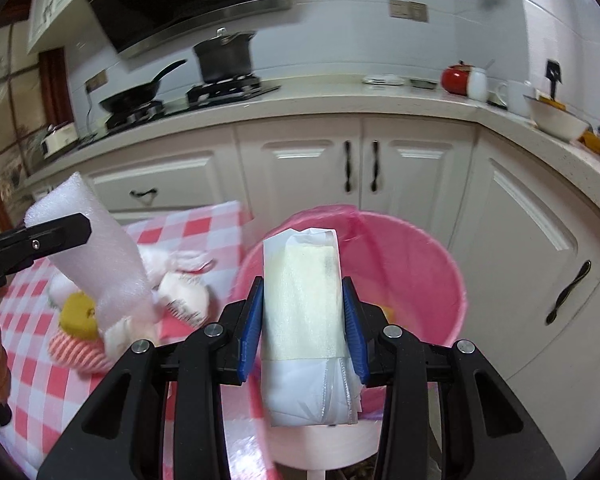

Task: Collect trash
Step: 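Carry both foam pieces over the pink bin and open both tools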

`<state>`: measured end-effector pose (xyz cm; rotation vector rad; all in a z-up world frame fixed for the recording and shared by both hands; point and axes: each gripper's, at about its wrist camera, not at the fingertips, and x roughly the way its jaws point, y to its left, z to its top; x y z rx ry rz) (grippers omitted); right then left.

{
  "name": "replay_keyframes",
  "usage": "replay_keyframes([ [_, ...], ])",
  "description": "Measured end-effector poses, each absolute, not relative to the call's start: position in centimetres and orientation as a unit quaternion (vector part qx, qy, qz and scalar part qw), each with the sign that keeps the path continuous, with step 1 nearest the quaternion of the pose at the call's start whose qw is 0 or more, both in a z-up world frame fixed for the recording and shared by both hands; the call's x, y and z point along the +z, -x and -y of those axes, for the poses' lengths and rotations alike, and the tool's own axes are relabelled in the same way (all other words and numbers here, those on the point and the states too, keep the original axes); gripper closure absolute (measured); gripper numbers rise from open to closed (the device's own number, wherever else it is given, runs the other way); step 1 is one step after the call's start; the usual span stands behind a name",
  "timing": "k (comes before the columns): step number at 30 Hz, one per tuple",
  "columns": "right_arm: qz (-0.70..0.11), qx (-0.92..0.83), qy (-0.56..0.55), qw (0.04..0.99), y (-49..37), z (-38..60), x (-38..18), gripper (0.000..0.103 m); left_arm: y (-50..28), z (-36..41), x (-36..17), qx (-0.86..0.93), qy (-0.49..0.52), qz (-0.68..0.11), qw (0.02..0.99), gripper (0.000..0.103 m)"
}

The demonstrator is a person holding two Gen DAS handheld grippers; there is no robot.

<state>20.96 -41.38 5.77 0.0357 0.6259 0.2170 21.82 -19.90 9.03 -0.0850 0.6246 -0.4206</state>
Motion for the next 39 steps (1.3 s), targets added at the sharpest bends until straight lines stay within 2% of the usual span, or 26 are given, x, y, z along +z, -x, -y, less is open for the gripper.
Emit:
replay_keyframes([
  [15,-0.298,0.070,-0.047,0.951,-25.1,47.4,5.6,0.062,-29.8,27.4,7.8,-0.264,0.055,-0.329,0.905,0.060],
  [17,-0.299,0.066,-0.049,0.951,-25.4,47.7,5.5,0.061,-30.4,27.9,7.4,-0.275,0.059,-0.337,0.899,0.046],
  [18,-0.300,0.064,-0.051,0.950,-25.5,47.9,5.3,0.057,-30.6,28.0,7.2,-0.275,0.059,-0.340,0.897,0.038],
  [20,-0.301,0.061,-0.056,0.950,-25.7,48.2,5.2,0.042,-31.0,28.1,6.9,-0.277,0.061,-0.346,0.895,0.033],
  [21,-0.298,0.060,-0.057,0.951,-25.6,48.3,5.1,0.035,-31.2,28.0,6.7,-0.276,0.063,-0.348,0.894,0.025],
  [22,-0.295,0.059,-0.054,0.952,-25.5,48.2,5.1,0.033,-31.2,27.8,6.6,-0.273,0.066,-0.349,0.894,0.024],
  [39,-0.290,0.062,-0.056,0.953,-22.8,45.8,5.1,0.018,-26.7,21.3,7.2,-0.228,0.066,-0.320,0.917,0.023],
])
